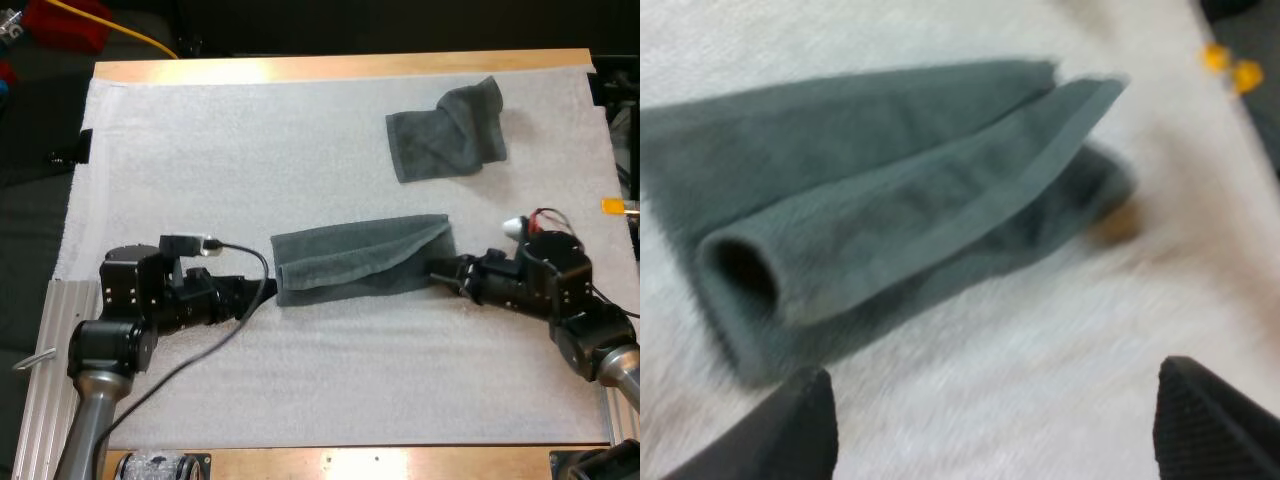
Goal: Pick towel from pile, fold and stack
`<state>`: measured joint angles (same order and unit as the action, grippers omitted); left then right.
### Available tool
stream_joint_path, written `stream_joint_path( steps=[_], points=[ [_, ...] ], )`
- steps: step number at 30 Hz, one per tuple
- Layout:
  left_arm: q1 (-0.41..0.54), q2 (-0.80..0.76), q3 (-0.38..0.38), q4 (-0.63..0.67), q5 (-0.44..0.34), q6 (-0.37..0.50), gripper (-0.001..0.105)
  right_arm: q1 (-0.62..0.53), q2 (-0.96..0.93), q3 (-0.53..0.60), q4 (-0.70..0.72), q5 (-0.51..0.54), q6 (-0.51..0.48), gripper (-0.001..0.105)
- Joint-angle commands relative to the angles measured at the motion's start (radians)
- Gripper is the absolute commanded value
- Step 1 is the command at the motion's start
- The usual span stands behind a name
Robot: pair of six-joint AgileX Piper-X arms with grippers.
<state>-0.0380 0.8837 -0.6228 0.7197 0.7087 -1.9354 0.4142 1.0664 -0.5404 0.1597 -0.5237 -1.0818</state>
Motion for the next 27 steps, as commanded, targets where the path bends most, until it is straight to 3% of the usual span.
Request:
stream_joint_path(
  steps=[1,5,14,27],
  points=[
    [-0.020,-0.015,-0.006,0.040,-0.036,0.035,0.064,0.020,-0.008,-0.017,0.036,0.022,-0.037,0.000],
    [-0.089,-0.032,-0.006,0.096,-0.113,0.066,0.064,0.071,-0.008,-0.052,0.106,0.112,-0.104,0.001],
    [-0.217,-0.034,-0.006,0.099,-0.199,0.065,0.064,0.114,-0.008,-0.157,0.291,0.250,-0.285,0.001],
    [-0.223,-0.034,-0.006,0.090,-0.219,0.056,0.064,0.114,0.089,-0.168,0.291,0.244,-0.292,0.001]
  ],
)
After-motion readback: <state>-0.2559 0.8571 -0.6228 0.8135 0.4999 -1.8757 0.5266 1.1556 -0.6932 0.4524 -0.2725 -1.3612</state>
